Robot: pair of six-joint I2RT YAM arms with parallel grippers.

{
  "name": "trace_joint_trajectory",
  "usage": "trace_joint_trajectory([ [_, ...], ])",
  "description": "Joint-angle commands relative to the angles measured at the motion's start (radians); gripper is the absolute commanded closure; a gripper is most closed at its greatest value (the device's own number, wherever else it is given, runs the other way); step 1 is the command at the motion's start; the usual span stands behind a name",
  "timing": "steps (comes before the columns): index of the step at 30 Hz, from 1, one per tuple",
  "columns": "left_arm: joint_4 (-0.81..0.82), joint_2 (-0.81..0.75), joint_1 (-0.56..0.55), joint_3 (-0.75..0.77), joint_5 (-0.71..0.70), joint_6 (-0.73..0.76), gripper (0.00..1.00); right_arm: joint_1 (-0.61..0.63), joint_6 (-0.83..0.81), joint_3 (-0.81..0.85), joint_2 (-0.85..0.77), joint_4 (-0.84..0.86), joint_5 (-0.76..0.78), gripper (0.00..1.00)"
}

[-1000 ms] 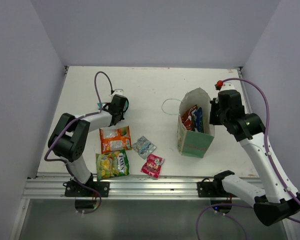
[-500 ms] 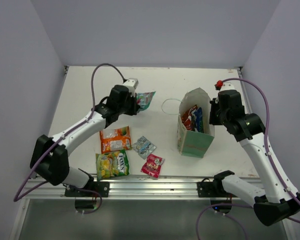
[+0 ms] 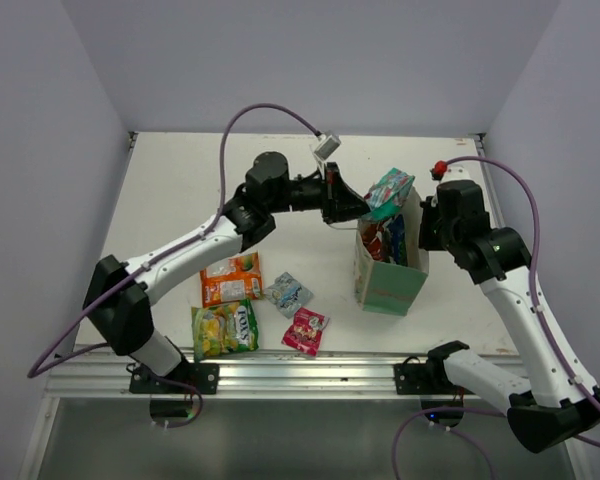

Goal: Place the snacks into the paper bag

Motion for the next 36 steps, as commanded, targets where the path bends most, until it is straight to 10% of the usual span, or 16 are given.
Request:
trace_joint_trajectory([
  [1, 0.29, 0.077, -0.03, -0.041, 0.162, -0.193, 1.0, 0.002, 0.017, 0.009, -0.026, -0.012, -0.013, 1.0],
  [8, 0.197, 0.127, -0.07, -0.029, 0.149, -0.167, 0.98, 0.002, 0.026, 0.008, -0.035, -0.017, -0.01, 1.0],
  [11, 0.108, 0.119, -0.07, -0.012, 0.112, -0.104, 0.34, 0.002, 0.032, -0.004, -0.041, -0.018, -0.011, 1.0],
  [14, 0.007, 0.073, -0.07, 0.016, 0.022, 0.0, 0.11, 0.002, 0.033, -0.012, -0.047, -0.021, -0.011, 1.0],
  [20, -0.33, -0.077, -0.071, 0.04, -0.407, 0.241, 0.07, 0.002, 0.037, -0.017, -0.049, -0.02, -0.016, 1.0],
  [25, -0.635, -0.191, -0.042, -0.096, -1.049, 0.247, 0.02, 0.002, 0.036, -0.017, -0.053, -0.017, -0.016, 1.0],
  [36, -0.771, -0.137, 0.137, -0.503, -1.172, 0.037, 0.0, 0.002, 0.033, -0.021, -0.055, 0.003, -0.037, 1.0],
])
